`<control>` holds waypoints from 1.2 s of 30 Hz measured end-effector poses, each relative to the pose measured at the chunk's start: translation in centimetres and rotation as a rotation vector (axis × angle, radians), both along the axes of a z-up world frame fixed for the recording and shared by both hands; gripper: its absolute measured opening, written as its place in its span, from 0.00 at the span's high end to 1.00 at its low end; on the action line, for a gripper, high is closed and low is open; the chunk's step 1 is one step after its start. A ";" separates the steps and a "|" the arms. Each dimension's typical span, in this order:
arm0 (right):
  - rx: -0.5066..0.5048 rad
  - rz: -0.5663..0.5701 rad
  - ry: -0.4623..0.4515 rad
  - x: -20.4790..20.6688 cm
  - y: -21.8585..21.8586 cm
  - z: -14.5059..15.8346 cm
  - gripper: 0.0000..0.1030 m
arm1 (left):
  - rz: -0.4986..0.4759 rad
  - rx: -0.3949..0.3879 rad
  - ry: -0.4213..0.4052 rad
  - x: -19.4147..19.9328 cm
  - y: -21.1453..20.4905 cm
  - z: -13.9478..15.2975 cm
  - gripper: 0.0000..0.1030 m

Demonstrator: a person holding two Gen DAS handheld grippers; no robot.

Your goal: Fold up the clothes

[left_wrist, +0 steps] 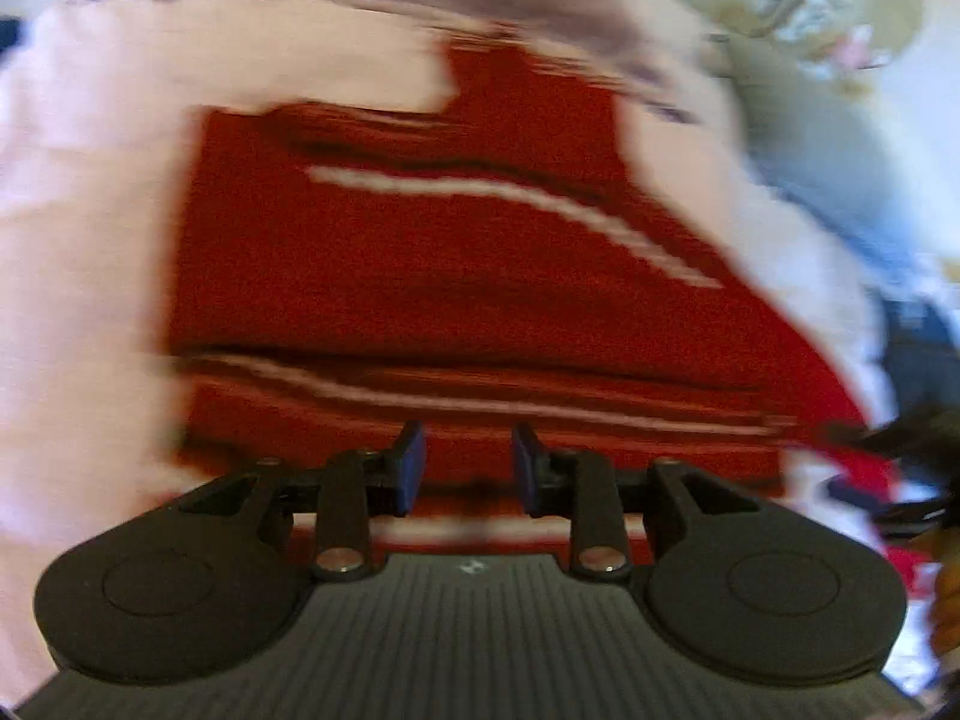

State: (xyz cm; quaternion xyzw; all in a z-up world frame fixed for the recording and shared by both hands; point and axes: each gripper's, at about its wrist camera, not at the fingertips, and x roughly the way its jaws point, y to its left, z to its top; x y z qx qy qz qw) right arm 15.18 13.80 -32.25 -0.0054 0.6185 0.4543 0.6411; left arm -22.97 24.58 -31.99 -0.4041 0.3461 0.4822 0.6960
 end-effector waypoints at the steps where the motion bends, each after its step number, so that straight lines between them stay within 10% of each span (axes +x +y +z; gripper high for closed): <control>1: 0.029 -0.016 0.040 0.1 0.5 -0.5 0.38 | 0.012 0.010 0.034 -1.1 0.3 0.0 0.76; 8: 0.073 -0.156 0.178 1.0 3.5 -4.2 0.39 | 0.070 0.039 0.129 -5.9 1.7 0.4 0.75; 12: -0.017 -0.201 0.157 1.5 5.0 -6.1 0.62 | 0.064 0.027 0.143 -6.6 1.8 -0.2 0.75; 16: -0.020 -0.221 0.138 1.5 6.2 -6.7 0.65 | 0.080 0.003 0.121 -6.8 1.9 -1.2 0.74; 18: 0.045 -0.194 0.110 1.0 6.4 -5.9 0.97 | 0.083 0.006 0.133 -6.7 1.9 -1.6 0.72; 24: 0.362 -0.113 -0.081 -0.2 5.1 1.2 0.97 | 0.091 0.042 0.142 -6.2 2.8 -2.2 0.70; 27: 0.254 -0.184 -0.158 0.7 4.5 1.1 0.97 | 0.088 0.053 0.152 -5.5 3.5 -2.7 0.69; 31: 0.001 -0.229 -0.042 2.8 4.7 -4.2 0.97 | 0.025 0.113 0.186 -4.0 3.9 -3.0 0.77; 36: 0.047 -0.190 -0.066 2.0 4.2 -3.9 0.97 | -0.009 0.233 0.255 -3.9 3.1 -1.8 0.90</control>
